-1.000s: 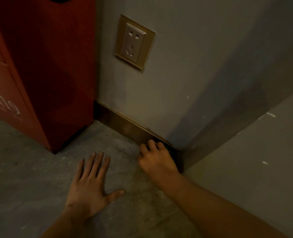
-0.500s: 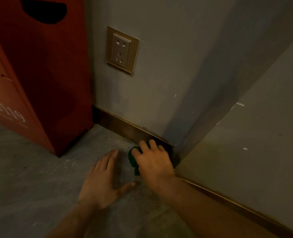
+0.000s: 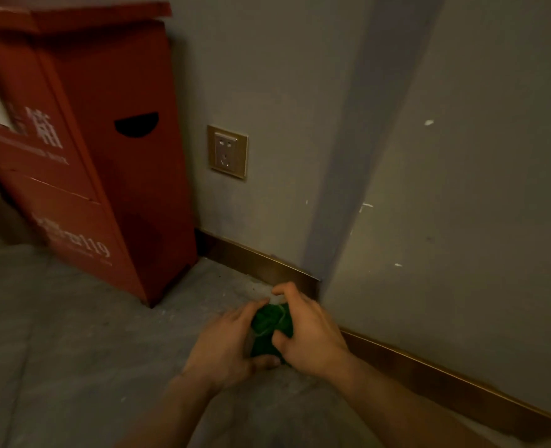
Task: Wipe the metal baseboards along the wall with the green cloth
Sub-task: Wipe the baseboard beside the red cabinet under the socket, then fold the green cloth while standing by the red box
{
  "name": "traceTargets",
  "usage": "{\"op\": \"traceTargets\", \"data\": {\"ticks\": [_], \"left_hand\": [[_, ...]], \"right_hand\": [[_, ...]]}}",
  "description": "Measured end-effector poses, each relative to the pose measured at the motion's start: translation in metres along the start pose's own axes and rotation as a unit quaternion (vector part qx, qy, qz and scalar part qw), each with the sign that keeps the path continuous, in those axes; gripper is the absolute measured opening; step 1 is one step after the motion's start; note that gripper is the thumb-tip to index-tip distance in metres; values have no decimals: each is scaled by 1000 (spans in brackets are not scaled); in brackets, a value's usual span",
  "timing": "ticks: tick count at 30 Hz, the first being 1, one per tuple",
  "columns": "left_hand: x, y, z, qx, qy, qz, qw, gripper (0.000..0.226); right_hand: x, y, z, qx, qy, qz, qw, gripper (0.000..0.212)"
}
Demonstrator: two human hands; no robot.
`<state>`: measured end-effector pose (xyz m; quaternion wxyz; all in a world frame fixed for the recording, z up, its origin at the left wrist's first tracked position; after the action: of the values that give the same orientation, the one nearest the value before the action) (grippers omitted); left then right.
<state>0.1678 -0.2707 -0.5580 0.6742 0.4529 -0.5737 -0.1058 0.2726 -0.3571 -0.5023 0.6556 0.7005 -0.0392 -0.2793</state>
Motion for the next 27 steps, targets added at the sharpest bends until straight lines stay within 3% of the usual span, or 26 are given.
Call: {"op": "traceTargets", "data": {"ticks": [4,6,19,27], "left_hand": [[32,9,17,-17,3,-34,999,33],[47,8,24,-34,3,-45,998,20],[141,52,39,-96,-5,-158,983,21],[257,146,64,-112,34,-142,983,23]], "right_hand": [[0,17,27,-8,4,-41,999,53],[0,22,41,-18,9,-54,998,47],[24,77,105,-57,52,29,997,43],[-23,212,138,-72,40,28,996,37]]}}
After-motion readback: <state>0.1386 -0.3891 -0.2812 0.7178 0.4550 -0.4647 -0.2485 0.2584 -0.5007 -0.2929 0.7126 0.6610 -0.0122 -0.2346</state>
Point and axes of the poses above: each hand's wrist, its own z-axis away from the middle knuckle, its own y-axis out of the back of the hand, x = y × z, the point moved 7 cm from there along -z, towards the middle knuckle, and after that the axes turned 13 degrees about z, right-handed, at the moved point
